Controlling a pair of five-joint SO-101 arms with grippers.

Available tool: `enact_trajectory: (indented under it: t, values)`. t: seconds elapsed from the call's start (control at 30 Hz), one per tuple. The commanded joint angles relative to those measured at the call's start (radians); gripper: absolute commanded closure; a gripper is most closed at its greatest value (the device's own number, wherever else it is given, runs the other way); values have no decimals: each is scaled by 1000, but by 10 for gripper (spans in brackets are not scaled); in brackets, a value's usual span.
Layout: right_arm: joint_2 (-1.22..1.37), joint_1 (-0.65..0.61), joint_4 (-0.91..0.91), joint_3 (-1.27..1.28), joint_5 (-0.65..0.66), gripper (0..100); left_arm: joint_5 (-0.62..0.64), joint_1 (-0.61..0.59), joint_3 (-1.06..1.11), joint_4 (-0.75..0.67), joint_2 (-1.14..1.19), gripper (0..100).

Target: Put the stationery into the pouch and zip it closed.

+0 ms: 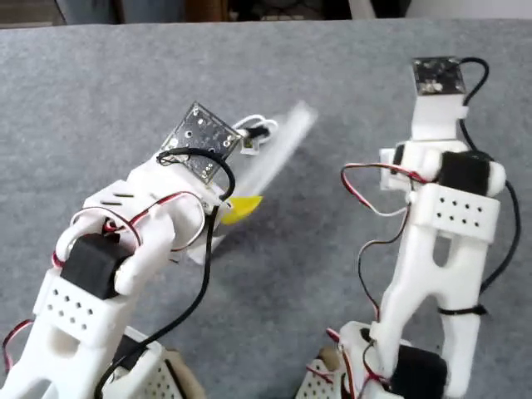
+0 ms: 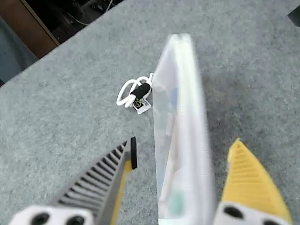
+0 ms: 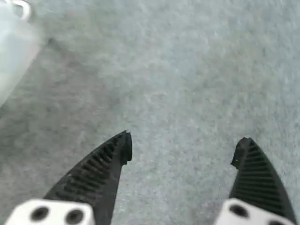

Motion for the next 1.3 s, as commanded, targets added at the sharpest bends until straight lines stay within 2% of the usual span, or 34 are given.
enact_trajectory:
  t: [0.0,0.13,0.27,0.4,0.53,0.8,1.0,1.27]
  values:
    - [-2,-72,48,-111,-28,645,-14,-8,-79,-29,-11,664]
    - [-2,-120,170,-217,-58,648,-14,-10,-159,26,-11,668]
    - [-2,-114,341,-269,-54,649,-14,-15,-159,190,-23,714]
    - [-13,-38,373,-179,-48,649,-14,-136,-53,241,-26,805]
    - [-142,0,278,42,-20,645,-14,-213,173,189,-137,829]
    - [-641,5,-81,694,-2,649,-14,-242,653,81,-539,830]
    - [-716,6,-173,943,29,645,-12,-407,839,26,-623,833]
    - [-903,6,-261,1219,29,648,-6,-552,1024,23,-756,833]
